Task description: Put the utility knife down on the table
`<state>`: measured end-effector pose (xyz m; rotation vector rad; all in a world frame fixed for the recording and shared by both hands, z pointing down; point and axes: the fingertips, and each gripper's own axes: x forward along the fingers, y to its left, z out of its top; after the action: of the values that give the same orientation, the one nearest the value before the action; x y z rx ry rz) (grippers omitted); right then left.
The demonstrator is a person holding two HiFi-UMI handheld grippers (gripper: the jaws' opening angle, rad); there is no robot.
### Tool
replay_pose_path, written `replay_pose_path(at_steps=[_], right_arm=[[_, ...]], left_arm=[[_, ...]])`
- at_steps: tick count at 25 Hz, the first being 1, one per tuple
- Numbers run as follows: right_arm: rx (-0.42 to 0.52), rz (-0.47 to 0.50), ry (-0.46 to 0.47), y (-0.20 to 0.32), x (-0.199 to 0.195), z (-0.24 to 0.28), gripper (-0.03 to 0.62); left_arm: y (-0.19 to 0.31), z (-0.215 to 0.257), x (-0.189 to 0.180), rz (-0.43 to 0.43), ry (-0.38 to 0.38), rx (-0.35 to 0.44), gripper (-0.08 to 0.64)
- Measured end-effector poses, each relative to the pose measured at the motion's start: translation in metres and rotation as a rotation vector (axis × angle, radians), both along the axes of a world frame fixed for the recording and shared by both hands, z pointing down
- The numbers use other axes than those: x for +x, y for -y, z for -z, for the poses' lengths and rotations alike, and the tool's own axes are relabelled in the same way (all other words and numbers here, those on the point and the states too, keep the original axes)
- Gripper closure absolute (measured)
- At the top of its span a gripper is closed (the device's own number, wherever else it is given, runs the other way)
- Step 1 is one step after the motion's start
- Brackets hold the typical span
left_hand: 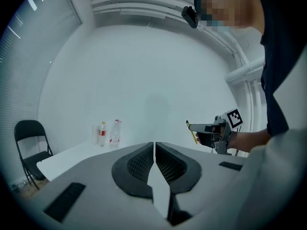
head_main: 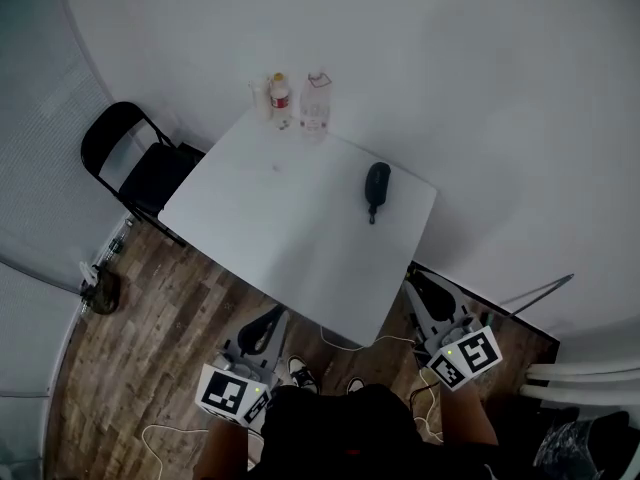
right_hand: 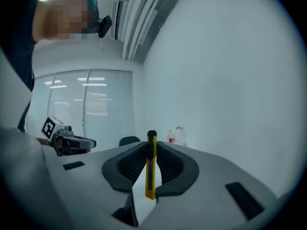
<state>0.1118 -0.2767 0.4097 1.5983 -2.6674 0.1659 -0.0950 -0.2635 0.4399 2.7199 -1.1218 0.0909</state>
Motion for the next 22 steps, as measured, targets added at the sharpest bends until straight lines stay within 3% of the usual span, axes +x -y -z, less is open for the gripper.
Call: replay_pose_path(at_steps=[6,10,12,16,22], right_arm=[[-0.119,-0.005,-0.045,0.061,-0.014,-0.040,0.517],[-0.208,0.019,-0.215,0.097,-0.019,-0.096,0.517],[-0.296,0.041,-0.255,0.108,-0.021,-0.134,0.517],[-0.513,0.099,-0.224,0.121,-0.031,-0.200,0.517],[-0.685,0.133,-0.320,0.130,-0.028,-0.285,0.517]], left_arm=[[0.025,-0.014,-0.015,0.010,-0.018,-0.038,0.529],[0.027,-0.022,-0.016,0.049,-0.026,-0.074,0.529],[0.027,-0.024,-0.016,0.068,-0.027,-0.082,0.529],[0.031,-0.035,-0.018,0.102,-0.006,-0.105,0.529],[0.035,-0.045,-0.013,0.135,0.009,-0.134,0.529]])
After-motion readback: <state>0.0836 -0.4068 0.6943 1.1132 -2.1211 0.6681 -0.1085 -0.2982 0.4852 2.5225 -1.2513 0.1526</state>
